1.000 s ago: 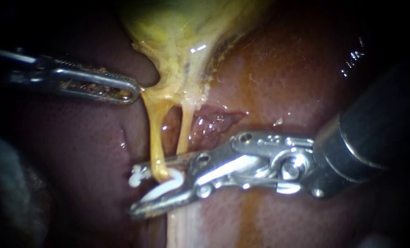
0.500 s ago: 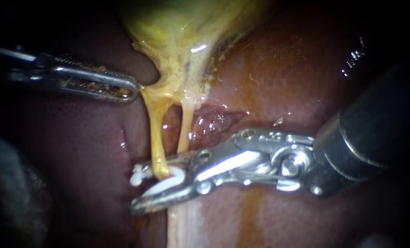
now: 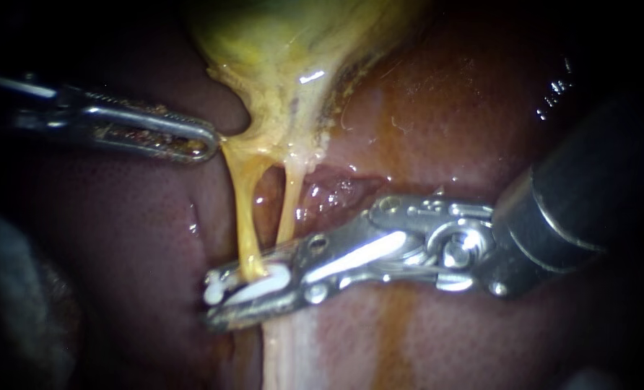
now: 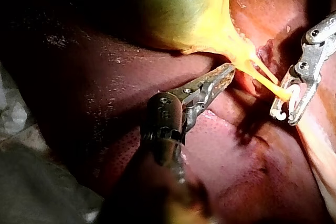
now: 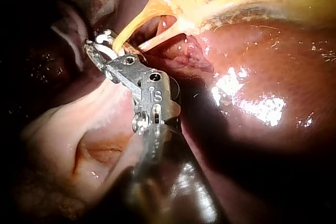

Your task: Clipping first clip left tube

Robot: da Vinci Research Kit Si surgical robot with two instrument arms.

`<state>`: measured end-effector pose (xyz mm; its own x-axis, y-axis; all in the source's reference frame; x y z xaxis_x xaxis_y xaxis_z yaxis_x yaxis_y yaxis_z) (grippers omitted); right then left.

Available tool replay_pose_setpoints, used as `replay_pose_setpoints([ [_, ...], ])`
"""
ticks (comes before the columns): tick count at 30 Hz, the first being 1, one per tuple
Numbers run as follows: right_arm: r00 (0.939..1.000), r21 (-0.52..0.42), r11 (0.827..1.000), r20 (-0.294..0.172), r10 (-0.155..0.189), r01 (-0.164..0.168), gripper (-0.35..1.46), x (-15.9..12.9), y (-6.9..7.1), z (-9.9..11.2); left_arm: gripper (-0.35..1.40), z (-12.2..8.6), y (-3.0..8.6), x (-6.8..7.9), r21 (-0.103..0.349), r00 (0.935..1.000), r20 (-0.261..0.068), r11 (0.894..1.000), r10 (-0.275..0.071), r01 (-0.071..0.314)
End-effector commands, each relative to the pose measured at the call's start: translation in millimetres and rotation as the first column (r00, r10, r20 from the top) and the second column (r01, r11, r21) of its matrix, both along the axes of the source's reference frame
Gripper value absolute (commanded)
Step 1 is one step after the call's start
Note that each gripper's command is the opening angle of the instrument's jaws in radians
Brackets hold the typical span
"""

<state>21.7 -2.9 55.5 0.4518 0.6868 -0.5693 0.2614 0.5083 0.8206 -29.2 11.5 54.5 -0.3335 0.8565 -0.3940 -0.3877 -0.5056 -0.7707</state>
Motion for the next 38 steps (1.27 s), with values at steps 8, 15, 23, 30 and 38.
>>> replay_pose_setpoints([
  [8, 0.9999, -0.001, 1.0, -0.008, -0.016, 0.016, -0.34, -0.1, -0.1, 0.1, -0.35, 0.1, 0.0, 0.0, 0.0, 1.0, 0.0, 1.0, 0.0, 0.0],
  [15, 0.9998, -0.001, 1.0, -0.008, -0.017, 0.017, -0.35, -0.3, -0.1, 0.1, -0.35, 0.1, 0.1, 0.0, 0.0, 1.0, 0.0, 1.0, 0.0, 0.0],
  [23, 0.9998, -0.002, 1.0, -0.007, -0.019, 0.019, -0.35, -0.5, 0.1, 0.3, -0.35, 0.1, 0.1, 0.0, 0.0, 1.0, 0.0, 1.0, 0.0, 0.0],
  [30, 0.9998, -0.004, 1.0, -0.004, -0.021, 0.021, -0.35, -0.5, 0.1, 0.3, -0.35, 0.1, 0.1, 0.0, 0.0, 1.0, 0.0, 1.0, 0.0, 0.0],
  [38, 0.9998, -0.004, 1.0, -0.005, -0.022, 0.022, -0.35, -0.5, 0.1, 0.4, -0.35, 0.2, 0.1, 0.0, 0.0, 1.0, 0.0, 1.0, 0.0, 0.0],
])
